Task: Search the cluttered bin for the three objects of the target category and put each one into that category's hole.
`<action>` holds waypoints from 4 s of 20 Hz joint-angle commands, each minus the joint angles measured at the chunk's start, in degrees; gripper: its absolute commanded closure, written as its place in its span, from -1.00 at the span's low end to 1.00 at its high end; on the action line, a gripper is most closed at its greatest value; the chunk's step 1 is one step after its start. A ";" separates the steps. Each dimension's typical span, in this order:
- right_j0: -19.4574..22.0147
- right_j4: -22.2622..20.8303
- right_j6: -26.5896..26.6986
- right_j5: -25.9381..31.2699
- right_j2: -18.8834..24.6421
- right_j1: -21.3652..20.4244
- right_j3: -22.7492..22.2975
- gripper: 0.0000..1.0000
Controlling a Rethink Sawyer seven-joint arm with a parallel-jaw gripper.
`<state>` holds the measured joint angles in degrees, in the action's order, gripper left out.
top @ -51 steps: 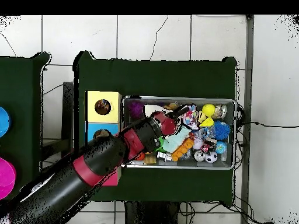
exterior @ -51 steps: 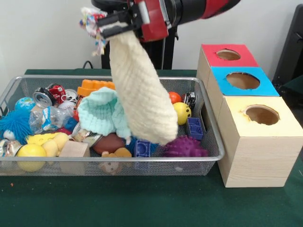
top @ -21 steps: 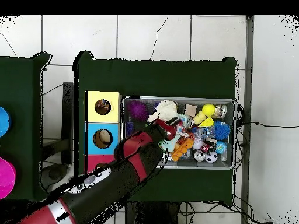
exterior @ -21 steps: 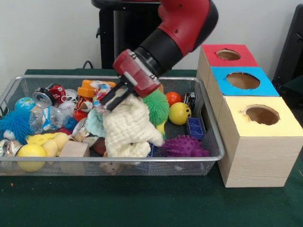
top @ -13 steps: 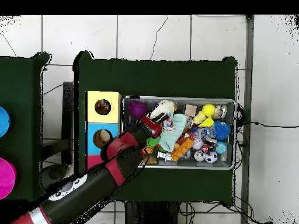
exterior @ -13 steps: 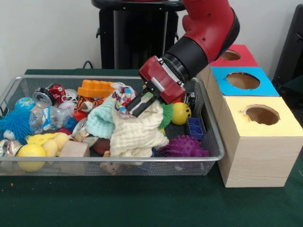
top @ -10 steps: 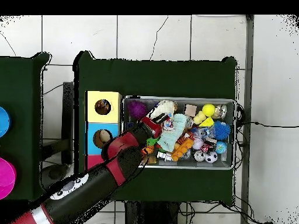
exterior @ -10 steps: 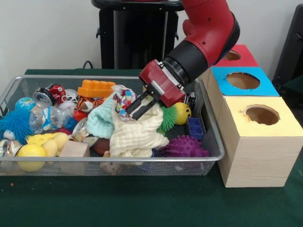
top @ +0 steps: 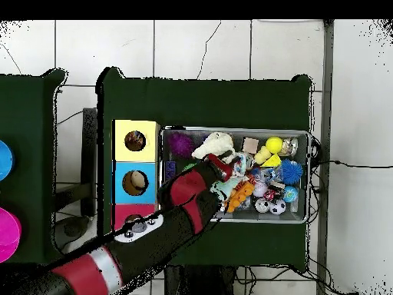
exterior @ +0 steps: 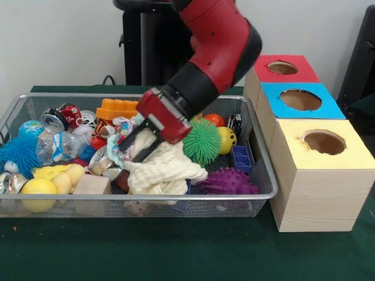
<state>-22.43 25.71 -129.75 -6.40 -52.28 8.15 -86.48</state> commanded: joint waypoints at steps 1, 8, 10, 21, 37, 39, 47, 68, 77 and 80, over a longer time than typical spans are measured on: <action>12.94 -11.23 2.87 7.76 27.17 -10.71 5.60 -1.00; 13.95 -14.59 1.26 10.51 28.31 -12.65 6.09 -1.00; 13.92 -15.36 1.15 11.55 28.20 -13.51 5.89 -1.00; 17.99 -20.51 2.85 18.61 35.71 -21.24 3.78 -1.00; 1.93 -23.87 -4.52 15.68 15.26 -20.30 5.56 -1.00; 0.60 -23.16 -5.18 16.26 13.62 -19.69 5.58 -1.00; 1.47 -21.31 -5.28 19.46 16.39 -20.40 5.14 -1.00; 0.20 -23.62 -3.77 23.67 15.80 -28.43 -1.25 -1.00; 7.70 -17.89 -4.60 38.77 26.02 -31.08 -4.89 -1.00; 10.98 -17.43 -2.09 42.14 29.54 -31.73 -5.78 -1.00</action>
<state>-16.28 5.54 -129.75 25.62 -35.19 -23.69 -84.85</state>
